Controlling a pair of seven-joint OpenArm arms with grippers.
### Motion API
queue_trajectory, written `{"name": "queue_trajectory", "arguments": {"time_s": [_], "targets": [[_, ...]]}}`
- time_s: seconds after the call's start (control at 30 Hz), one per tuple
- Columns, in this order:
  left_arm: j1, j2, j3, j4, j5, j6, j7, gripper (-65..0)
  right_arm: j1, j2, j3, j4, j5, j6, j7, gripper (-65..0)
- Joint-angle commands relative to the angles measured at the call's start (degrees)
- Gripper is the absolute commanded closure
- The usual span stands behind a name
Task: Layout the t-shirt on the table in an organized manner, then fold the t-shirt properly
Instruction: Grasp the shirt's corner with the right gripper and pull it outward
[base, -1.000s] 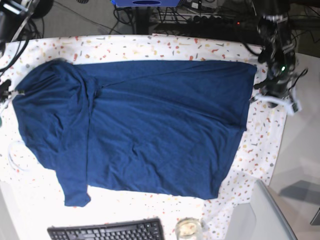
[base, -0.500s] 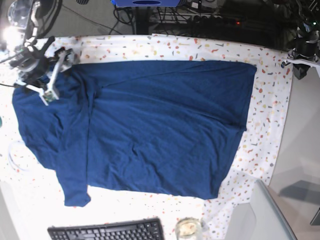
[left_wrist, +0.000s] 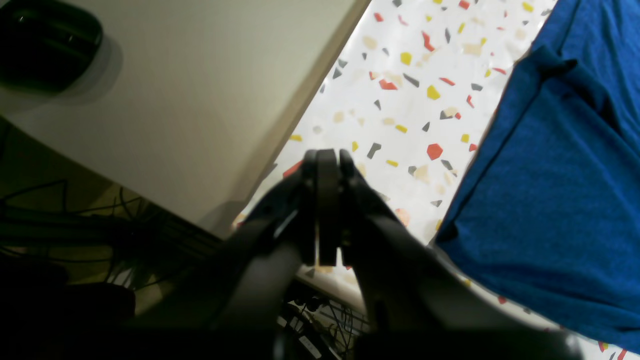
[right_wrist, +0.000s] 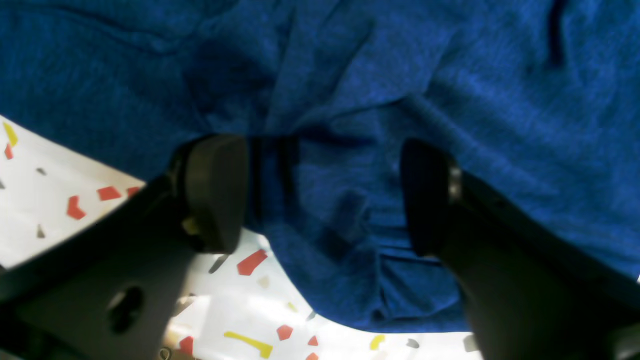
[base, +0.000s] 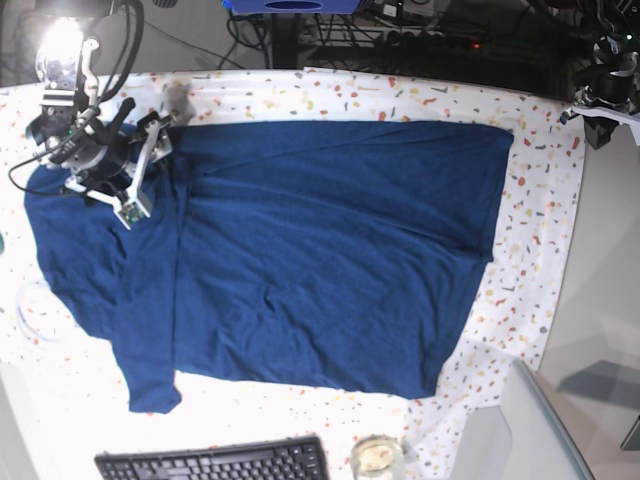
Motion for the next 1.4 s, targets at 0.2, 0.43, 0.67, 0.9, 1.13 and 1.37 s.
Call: {"name": "queue_trajectory", "arguments": {"time_s": [0.2, 0.43, 0.67, 0.9, 1.13, 1.37], "targets": [[0.22, -0.83, -0.39, 0.84, -0.73, -0.28, -1.33, 0.0, 5.02, 0.34, 0.07, -3.44, 0.48, -0.10, 0.73, -35.3], [0.22, -0.83, -0.39, 0.84, -0.73, -0.28, -1.33, 0.0, 5.38, 0.07, 0.07, -5.28, 0.48, -0.10, -0.85, 0.0], [0.13, -0.91, -0.39, 0.84, -0.46, -0.28, -1.33, 0.0, -0.16, -1.16, 0.07, 2.98, 0.48, -0.10, -4.19, 0.0], [0.04, -1.00, -0.39, 0.84, -0.37, -0.28, -1.33, 0.0, -7.20, -1.33, -0.02, 9.40, 0.48, -0.10, -4.46, 0.0], [-0.22, -1.09, -0.04, 0.84, -0.37, -0.28, -1.33, 0.0, -10.89, -1.24, -0.02, 15.03, 0.48, -0.10, -10.61, 0.0], [-0.40, -1.18, 0.14, 0.84, -0.29, -0.28, -1.33, 0.0, -13.52, 0.16, -0.11, 18.45, 0.48, -0.10, -13.16, 0.0]]}}
